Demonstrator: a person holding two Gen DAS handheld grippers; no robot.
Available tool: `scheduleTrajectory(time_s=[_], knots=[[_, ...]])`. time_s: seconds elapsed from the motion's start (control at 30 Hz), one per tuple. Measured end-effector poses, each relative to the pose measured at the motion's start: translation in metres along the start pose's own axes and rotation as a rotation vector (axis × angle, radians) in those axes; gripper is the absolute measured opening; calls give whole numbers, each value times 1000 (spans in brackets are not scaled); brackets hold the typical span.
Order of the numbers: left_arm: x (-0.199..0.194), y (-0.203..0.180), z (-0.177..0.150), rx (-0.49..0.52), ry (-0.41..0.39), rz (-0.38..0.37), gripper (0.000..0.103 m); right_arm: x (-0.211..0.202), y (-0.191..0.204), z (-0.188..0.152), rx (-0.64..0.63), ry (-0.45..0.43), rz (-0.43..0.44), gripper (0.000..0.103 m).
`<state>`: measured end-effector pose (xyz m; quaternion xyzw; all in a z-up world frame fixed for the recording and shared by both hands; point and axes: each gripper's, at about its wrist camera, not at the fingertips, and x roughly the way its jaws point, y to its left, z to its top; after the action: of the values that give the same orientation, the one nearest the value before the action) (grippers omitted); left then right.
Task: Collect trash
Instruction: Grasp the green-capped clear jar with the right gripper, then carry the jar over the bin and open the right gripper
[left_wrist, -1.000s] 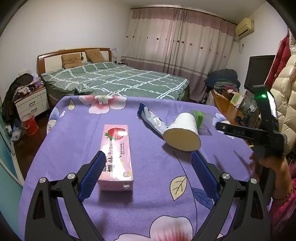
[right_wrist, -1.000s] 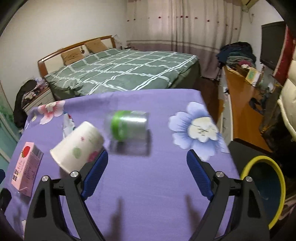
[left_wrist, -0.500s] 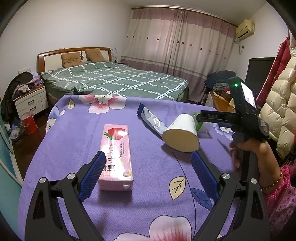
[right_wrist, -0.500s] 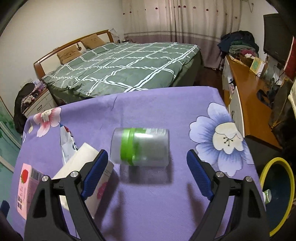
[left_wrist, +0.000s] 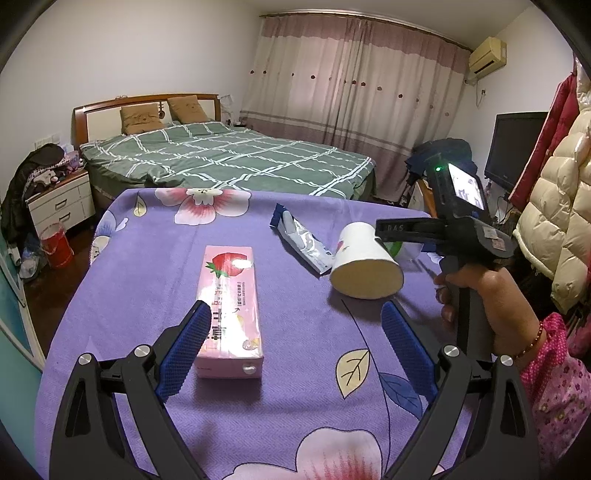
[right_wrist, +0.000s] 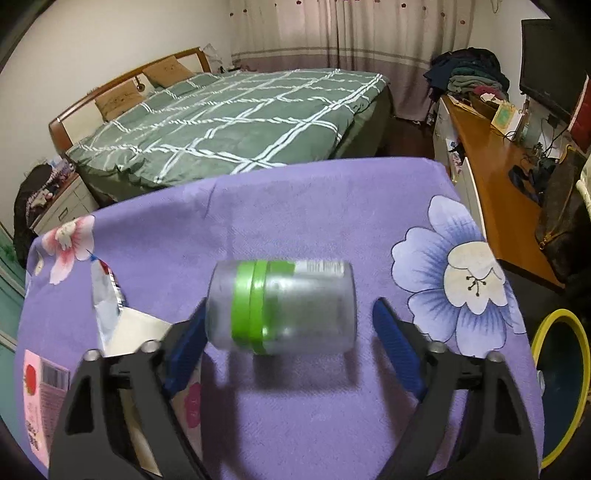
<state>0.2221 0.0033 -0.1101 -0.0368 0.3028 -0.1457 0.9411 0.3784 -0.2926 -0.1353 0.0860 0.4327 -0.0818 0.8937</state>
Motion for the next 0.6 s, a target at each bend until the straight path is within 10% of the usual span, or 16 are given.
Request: scheduleTrajectory(time_s=[0.6], knots=[[-1,-8,-3,41,3,-2,92,-84,-82,-54,27,-88,8,68]])
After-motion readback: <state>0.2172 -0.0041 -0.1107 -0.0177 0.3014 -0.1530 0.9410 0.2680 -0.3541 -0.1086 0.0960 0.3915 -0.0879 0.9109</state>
